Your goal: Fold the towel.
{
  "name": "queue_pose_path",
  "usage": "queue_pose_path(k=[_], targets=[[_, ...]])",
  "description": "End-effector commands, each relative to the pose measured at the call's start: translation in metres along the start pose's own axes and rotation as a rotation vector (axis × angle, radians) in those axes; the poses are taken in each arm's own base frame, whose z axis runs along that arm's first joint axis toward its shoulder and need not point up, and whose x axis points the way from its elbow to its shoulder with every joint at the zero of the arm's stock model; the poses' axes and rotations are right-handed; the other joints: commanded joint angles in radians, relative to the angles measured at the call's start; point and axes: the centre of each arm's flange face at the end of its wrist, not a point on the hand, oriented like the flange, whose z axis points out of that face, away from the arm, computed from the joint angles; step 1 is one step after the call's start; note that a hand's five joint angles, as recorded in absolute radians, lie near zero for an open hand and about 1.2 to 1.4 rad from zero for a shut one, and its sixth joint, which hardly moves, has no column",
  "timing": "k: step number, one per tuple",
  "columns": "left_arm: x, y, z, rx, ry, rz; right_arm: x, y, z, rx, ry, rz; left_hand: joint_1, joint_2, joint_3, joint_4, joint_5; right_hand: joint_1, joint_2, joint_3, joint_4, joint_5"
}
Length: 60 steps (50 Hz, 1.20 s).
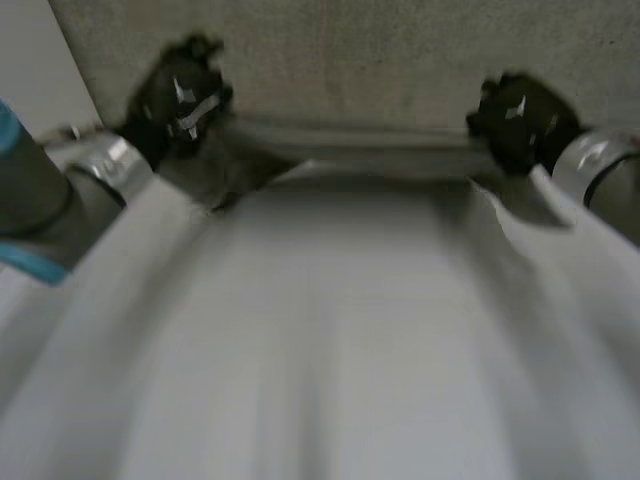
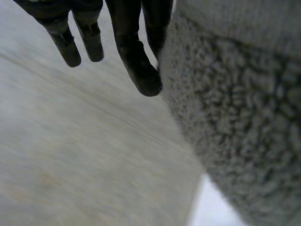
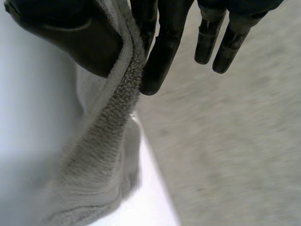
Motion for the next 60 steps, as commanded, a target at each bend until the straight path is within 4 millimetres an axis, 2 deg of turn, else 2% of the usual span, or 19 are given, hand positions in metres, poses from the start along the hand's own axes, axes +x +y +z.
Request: queue_pose_path(k=[1,2,3,5,8,15,17,21,32,33,34,37,38,42,48,60], targets=[[0.08,0.052,-0.03,-0.172,0.186,-0.008,-0.075,0.046,-0.026,-0.113,-0.194,0.075,0.105,0.05,-0.042,-0.056,0.05,0.102,0.071,-0.05,-0.078,0.034],[0.098,0.054,-0.035,-0.185,0.227,-0.029,-0.076,0.046,-0.026,-0.113,-0.194,0.075,0.105,0.05,-0.042,-0.056,0.05,0.102,0.071,-0.05,-0.078,0.034],[0.098,0.054,-0.035,-0.185,0.227,-0.029,-0.085,0.052,-0.03,-0.122,-0.205,0.081,0.105,0.05,-0.042,-0.056,0.05,0.102,0.071,-0.05,-0.078,0.034],[0.121,0.052,-0.041,-0.192,0.281,-0.052,-0.091,0.056,-0.033,-0.127,-0.208,0.086,0.105,0.05,-0.042,-0.056,0.05,0.102,0.071,-0.05,-0.078,0.034],[0.127,0.05,-0.044,-0.203,0.288,-0.057,-0.096,0.058,-0.037,-0.129,-0.208,0.098,0.105,0.05,-0.042,-0.056,0.05,0.102,0.071,-0.05,-0.078,0.034],[0.122,0.054,-0.047,-0.242,0.263,-0.058,-0.079,0.045,-0.045,-0.115,-0.156,0.08,0.105,0.05,-0.042,-0.056,0.05,0.102,0.071,-0.05,-0.078,0.034],[0.121,0.056,-0.049,-0.249,0.262,-0.057,-0.078,0.044,-0.047,-0.12,-0.157,0.082,0.105,0.05,-0.042,-0.056,0.05,0.102,0.071,-0.05,-0.078,0.034],[0.106,0.058,-0.055,-0.276,0.225,-0.051,-0.076,0.042,-0.052,-0.127,-0.156,0.086,0.105,0.05,-0.042,-0.056,0.05,0.102,0.071,-0.05,-0.078,0.034],[0.11,0.061,-0.066,-0.313,0.231,-0.066,-0.081,0.049,-0.058,-0.187,-0.138,0.109,0.105,0.05,-0.042,-0.056,0.05,0.102,0.071,-0.05,-0.078,0.034],[0.111,0.062,-0.067,-0.327,0.226,-0.067,-0.081,0.052,-0.058,-0.204,-0.127,0.119,0.105,0.05,-0.042,-0.056,0.05,-0.182,-0.212,-0.05,-0.078,-0.249],[0.111,0.062,-0.067,-0.327,0.226,-0.067,-0.082,0.055,-0.057,-0.218,-0.117,0.137,0.105,0.05,-0.042,-0.056,0.05,-0.336,-0.366,-0.05,-0.078,-0.403],[0.113,0.067,-0.069,-0.366,0.21,-0.067,-0.087,0.065,-0.054,-0.246,-0.106,0.19,-0.012,-0.066,-0.042,-0.056,-0.066,-0.475,-0.505,-0.05,-0.078,-0.542],[0.114,0.07,-0.071,-0.384,0.207,-0.068,-0.087,0.066,-0.054,-0.246,-0.106,0.19,-0.018,-0.073,-0.042,-0.056,-0.073,-0.476,-0.506,-0.05,-0.078,-0.543],[0.118,0.071,-0.072,-0.396,0.209,-0.069,-0.09,0.074,-0.048,-0.25,-0.075,0.258,-0.018,-0.073,-0.042,-0.056,-0.073,-0.725,-0.755,-0.05,-0.078,-0.792],[0.119,0.071,-0.073,-0.399,0.21,-0.071,-0.09,0.085,-0.046,-0.274,-0.039,0.301,-0.018,-0.073,-0.042,-0.056,-0.073,-0.86,-0.89,-0.05,-0.078,-0.927],[0.107,0.069,-0.073,-0.407,0.165,-0.135,-0.088,0.101,-0.046,-0.309,-0.013,0.315,-0.018,-0.073,-0.042,-0.056,-0.073,-0.857,-0.887,-0.05,-0.078,-0.925]])
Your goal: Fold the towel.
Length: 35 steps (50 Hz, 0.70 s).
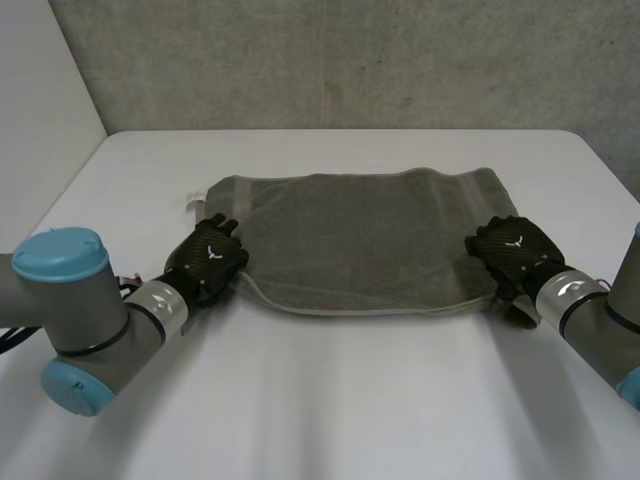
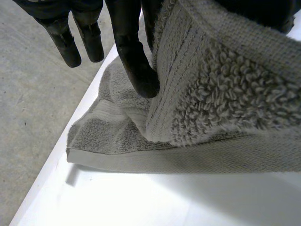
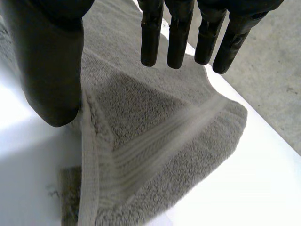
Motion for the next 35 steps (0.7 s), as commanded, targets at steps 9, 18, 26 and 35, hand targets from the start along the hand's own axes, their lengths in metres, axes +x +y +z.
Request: queue_pose_path(k=[9,18,26,35], targets=[[-0.015,0.004,-0.001,-0.02,-0.051,-0.064,0.008,0.02,-0.001,-0.055,0.022,0.029,-0.027,-0.016,-0.042,-0.056,-0.016,-0.013,-0.013,-0.05,-0.078,0.023],[-0.018,0.005,-0.001,-0.024,-0.059,-0.075,0.012,0.027,-0.003,-0.071,0.027,0.041,-0.08,-0.068,-0.042,-0.056,-0.069,0.631,0.63,-0.05,-0.078,0.666],[-0.016,0.006,-0.002,-0.03,-0.053,-0.093,0.03,0.018,-0.002,-0.033,0.061,0.038,-0.206,-0.194,-0.042,-0.056,-0.194,0.908,0.907,-0.05,-0.078,0.944],[-0.018,0.011,-0.002,-0.056,-0.077,-0.096,0.058,0.01,-0.007,-0.005,0.138,0.034,-0.524,-0.512,-0.042,-0.056,-0.512,0.908,0.907,-0.05,-0.078,0.944]])
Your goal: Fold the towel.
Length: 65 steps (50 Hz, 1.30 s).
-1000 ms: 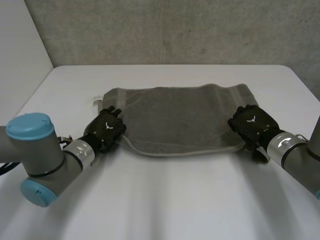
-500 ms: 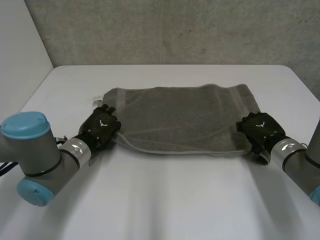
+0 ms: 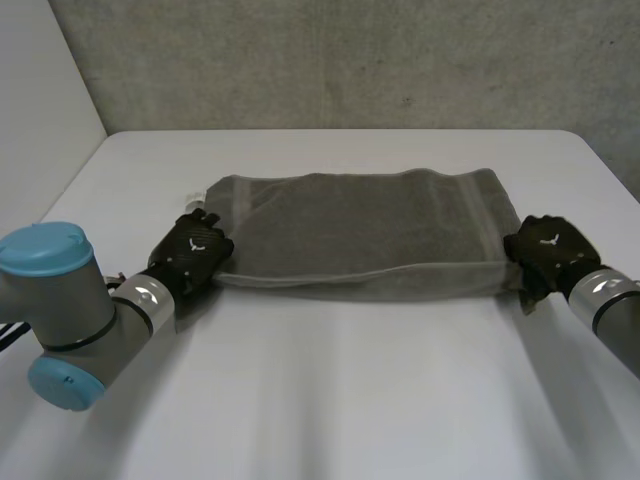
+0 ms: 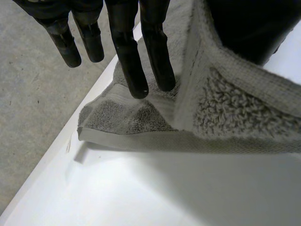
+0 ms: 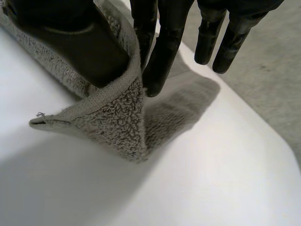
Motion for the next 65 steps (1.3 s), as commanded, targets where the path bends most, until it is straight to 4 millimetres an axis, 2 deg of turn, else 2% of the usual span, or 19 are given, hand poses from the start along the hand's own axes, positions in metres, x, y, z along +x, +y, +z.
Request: queue_pose_path(k=[1,13,18,19,20,21,22,29,31,32,34,37,39,45,50,56,60,65], targets=[[-0.004,0.004,0.001,-0.025,-0.03,-0.001,0.025,-0.006,-0.003,0.019,0.067,0.002,-0.042,-0.05,-0.042,-0.056,-0.039,0.103,0.095,-0.05,-0.078,0.069],[-0.008,0.009,0.002,-0.054,-0.062,-0.002,0.036,-0.009,-0.008,0.038,0.065,0.042,-0.036,-0.044,-0.042,-0.056,-0.033,0.103,0.095,-0.05,-0.078,0.069],[-0.008,0.011,0.0,-0.08,-0.076,-0.004,0.051,-0.008,-0.012,0.036,0.106,0.044,0.008,0.0,-0.042,-0.056,0.011,0.103,0.095,-0.05,-0.078,0.069],[-0.006,0.013,-0.002,-0.086,-0.075,-0.006,0.051,-0.008,-0.012,0.036,0.106,0.044,0.133,0.125,-0.042,-0.056,0.136,0.103,0.095,-0.05,-0.078,0.069],[-0.006,0.012,-0.004,-0.088,-0.073,-0.007,0.053,-0.009,-0.014,0.037,0.112,0.042,0.349,0.341,-0.042,-0.056,0.352,0.103,0.095,-0.05,-0.078,0.069],[-0.006,0.012,-0.004,-0.088,-0.073,-0.007,0.053,-0.009,-0.014,0.037,0.112,0.042,0.352,0.343,-0.042,-0.056,0.354,0.103,0.095,-0.05,-0.078,0.069],[-0.006,0.011,-0.006,-0.091,-0.071,-0.006,0.053,-0.01,-0.016,0.036,0.111,0.043,0.59,0.581,-0.042,-0.056,0.592,0.103,0.095,-0.05,-0.078,0.069],[-0.013,-0.01,-0.023,-0.089,-0.055,-0.014,0.051,-0.019,-0.028,0.045,0.055,0.056,0.592,0.584,-0.042,-0.056,0.595,0.103,0.095,-0.05,-0.078,0.069],[-0.022,-0.026,-0.035,-0.07,-0.073,-0.021,0.056,-0.027,-0.036,0.066,0.045,0.056,0.592,0.584,-0.042,-0.056,0.595,0.103,0.095,-0.05,-0.078,0.069],[-0.022,-0.026,-0.035,-0.07,-0.073,-0.021,0.056,-0.028,-0.036,0.067,0.045,0.056,0.592,0.584,-0.042,-0.056,0.595,0.103,0.095,-0.05,-0.078,0.069],[-0.033,-0.044,-0.046,-0.035,-0.099,-0.045,0.06,-0.036,-0.044,0.083,0.045,0.053,0.592,0.584,-0.042,-0.056,0.595,0.103,0.095,-0.05,-0.078,0.069],[-0.038,-0.053,-0.051,-0.017,-0.111,-0.063,0.062,-0.041,-0.048,0.089,0.046,0.049,0.592,0.584,-0.042,-0.056,0.595,0.103,0.095,-0.05,-0.078,0.069],[-0.046,-0.071,-0.064,0.025,-0.117,-0.09,0.064,-0.053,-0.057,0.11,0.051,0.037,0.592,0.584,-0.042,-0.056,0.595,0.103,0.095,-0.05,-0.078,0.069],[-0.055,-0.094,-0.088,0.052,-0.073,-0.1,0.069,-0.074,-0.076,0.156,0.047,0.018,0.592,0.584,-0.042,-0.056,0.595,0.103,0.095,-0.05,-0.078,0.069],[-0.059,-0.098,-0.101,0.037,-0.034,-0.119,0.077,-0.088,-0.092,0.186,0.044,0.008,0.592,0.584,-0.042,-0.056,0.595,0.103,0.095,-0.05,-0.078,0.069],[-0.053,-0.099,-0.111,0.016,0.048,-0.146,0.088,-0.102,-0.108,0.225,0.032,-0.003,0.592,0.584,-0.042,-0.056,0.595,0.103,0.095,-0.05,-0.078,0.069],[-0.051,-0.1,-0.112,0.013,0.07,-0.154,0.091,-0.103,-0.108,0.239,0.018,-0.011,0.592,0.584,-0.042,-0.056,0.595,0.103,0.095,-0.05,-0.078,0.069],[-0.053,-0.098,-0.105,0.011,0.078,-0.153,0.092,-0.097,-0.1,0.242,-0.019,-0.008,0.592,0.584,-0.042,-0.056,0.595,0.103,0.095,-0.05,-0.078,0.069]])
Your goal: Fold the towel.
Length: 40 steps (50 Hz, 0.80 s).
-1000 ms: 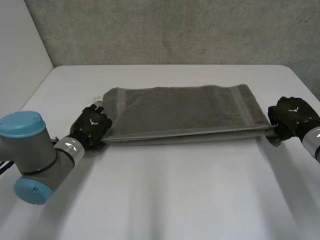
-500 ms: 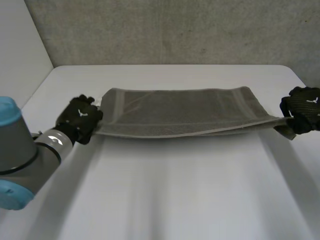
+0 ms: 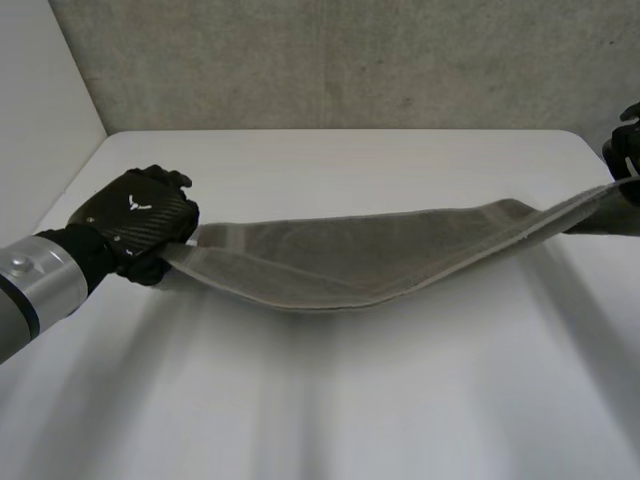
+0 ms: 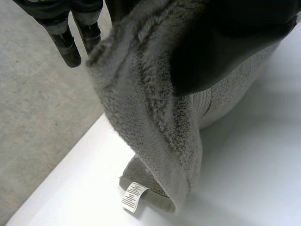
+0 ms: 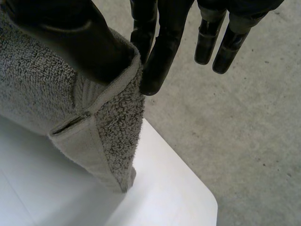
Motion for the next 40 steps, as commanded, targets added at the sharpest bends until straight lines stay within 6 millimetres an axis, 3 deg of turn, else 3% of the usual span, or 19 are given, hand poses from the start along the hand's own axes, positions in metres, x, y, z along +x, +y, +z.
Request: queue_pose_path(k=[1,8,19,26,36,40], targets=[[-0.001,0.007,0.013,-0.022,0.028,-0.011,0.003,0.017,0.013,-0.013,-0.053,0.029,0.113,0.049,-0.042,-0.056,0.055,0.102,0.071,-0.05,-0.078,0.06],[-0.008,0.026,0.058,-0.073,0.072,0.0,-0.011,0.048,0.059,-0.082,-0.161,0.003,0.113,0.049,-0.042,-0.056,0.055,0.102,0.071,-0.05,-0.078,0.06],[-0.024,0.044,0.117,-0.085,0.08,0.012,-0.017,0.08,0.12,-0.203,-0.142,-0.07,0.113,0.049,-0.042,-0.056,0.055,0.102,0.071,-0.05,-0.078,0.06],[-0.027,0.051,0.138,-0.067,0.058,0.03,-0.015,0.091,0.146,-0.2,-0.11,-0.055,0.113,0.049,-0.042,-0.056,0.055,0.102,0.071,-0.05,-0.078,0.06],[-0.018,0.065,0.169,0.025,0.009,0.086,-0.039,0.11,0.186,-0.157,-0.095,-0.069,0.113,0.049,-0.042,-0.056,0.055,0.102,0.071,-0.05,-0.078,0.06],[-0.012,0.07,0.176,0.033,-0.008,0.097,-0.042,0.117,0.2,-0.131,-0.053,-0.095,-0.015,-0.079,-0.042,-0.056,-0.074,0.102,0.071,-0.05,-0.078,0.06]])
